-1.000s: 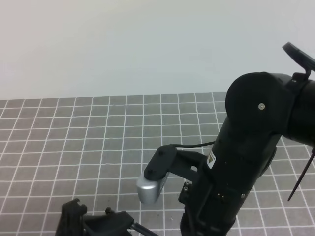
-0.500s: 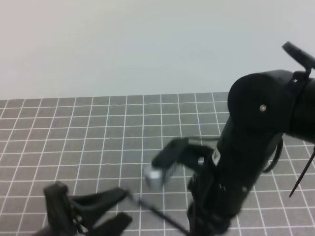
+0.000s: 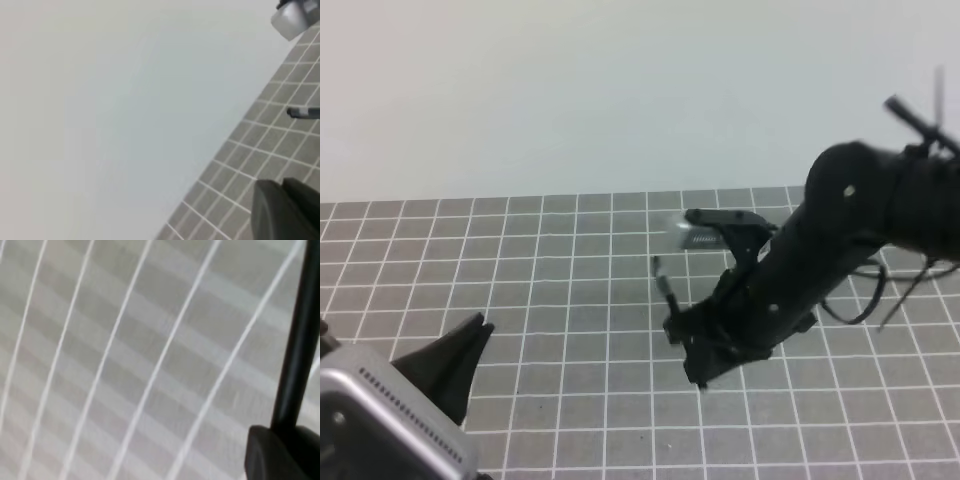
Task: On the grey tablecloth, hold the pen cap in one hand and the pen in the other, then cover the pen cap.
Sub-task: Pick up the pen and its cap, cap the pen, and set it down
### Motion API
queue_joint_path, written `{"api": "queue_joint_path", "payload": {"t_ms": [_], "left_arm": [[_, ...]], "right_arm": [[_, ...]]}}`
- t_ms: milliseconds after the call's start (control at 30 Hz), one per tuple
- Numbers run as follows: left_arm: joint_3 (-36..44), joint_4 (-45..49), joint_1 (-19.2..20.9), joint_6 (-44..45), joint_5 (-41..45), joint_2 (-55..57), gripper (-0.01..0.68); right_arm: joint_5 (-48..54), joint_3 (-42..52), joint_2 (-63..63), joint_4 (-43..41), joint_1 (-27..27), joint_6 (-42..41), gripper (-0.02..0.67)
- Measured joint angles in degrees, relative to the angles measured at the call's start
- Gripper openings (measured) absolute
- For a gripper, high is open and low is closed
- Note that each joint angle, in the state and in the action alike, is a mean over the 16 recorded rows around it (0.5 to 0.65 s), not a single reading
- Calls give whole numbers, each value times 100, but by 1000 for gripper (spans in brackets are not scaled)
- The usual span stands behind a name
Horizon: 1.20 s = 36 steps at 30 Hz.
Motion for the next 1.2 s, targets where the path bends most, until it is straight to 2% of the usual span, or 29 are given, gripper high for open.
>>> {"api": "queue_joint_path", "payload": {"t_ms": [367,867,1033,1200], "left_arm": [[-191,-981,0,23,-58,0,1],[-228,-1000,0,6,65,0,1],[-228,-1015,0,4,69,0,1],[-228,-1034,0,4,73,0,1]], "right_arm": [[-863,0,992,26,-234,1234,68],[-788,-32,1300,-170,-242,1519,74],[-733,-45,1328,-169,-244,1506,107],[-718,-54,1329,-142,-244,1515,186]]}}
